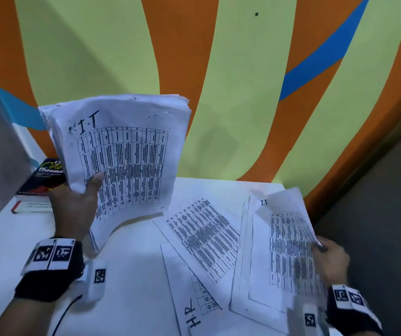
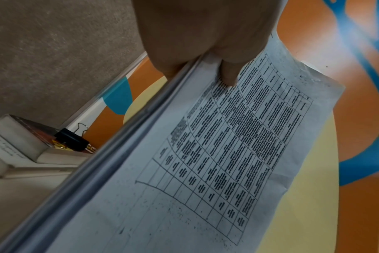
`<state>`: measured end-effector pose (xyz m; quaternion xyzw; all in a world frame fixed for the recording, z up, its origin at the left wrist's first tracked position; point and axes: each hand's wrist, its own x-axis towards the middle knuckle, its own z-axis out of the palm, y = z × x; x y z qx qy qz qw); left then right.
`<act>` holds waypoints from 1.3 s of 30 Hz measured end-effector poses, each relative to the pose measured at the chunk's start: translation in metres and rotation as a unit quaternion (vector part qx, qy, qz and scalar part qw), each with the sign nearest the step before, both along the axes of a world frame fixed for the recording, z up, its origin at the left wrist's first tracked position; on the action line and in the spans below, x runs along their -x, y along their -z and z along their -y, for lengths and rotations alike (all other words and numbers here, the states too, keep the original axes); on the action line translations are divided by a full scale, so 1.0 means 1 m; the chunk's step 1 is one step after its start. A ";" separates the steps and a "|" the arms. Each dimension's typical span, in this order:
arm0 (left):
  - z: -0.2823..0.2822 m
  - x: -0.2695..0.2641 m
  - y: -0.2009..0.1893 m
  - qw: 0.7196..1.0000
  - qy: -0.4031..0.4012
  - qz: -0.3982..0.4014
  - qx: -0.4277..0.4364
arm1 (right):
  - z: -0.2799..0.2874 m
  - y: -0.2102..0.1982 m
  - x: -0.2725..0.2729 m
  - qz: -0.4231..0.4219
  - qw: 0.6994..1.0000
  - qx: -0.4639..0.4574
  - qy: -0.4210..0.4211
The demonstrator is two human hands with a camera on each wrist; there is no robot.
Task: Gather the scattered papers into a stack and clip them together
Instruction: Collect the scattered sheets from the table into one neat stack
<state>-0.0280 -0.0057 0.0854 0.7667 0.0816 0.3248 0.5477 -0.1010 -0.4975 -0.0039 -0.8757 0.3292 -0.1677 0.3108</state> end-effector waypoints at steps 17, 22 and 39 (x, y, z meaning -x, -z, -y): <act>0.064 -0.014 -0.002 0.992 0.119 -0.047 -0.013 | 0.005 -0.074 0.016 0.231 0.791 -0.566 -0.025; 0.085 -0.019 0.016 0.972 0.207 -0.096 0.061 | -0.030 -0.072 -0.010 0.190 0.752 -0.621 -0.116; 0.077 -0.006 0.022 0.823 0.422 -0.302 0.233 | -0.142 -0.010 -0.084 -0.051 0.769 -0.597 -0.223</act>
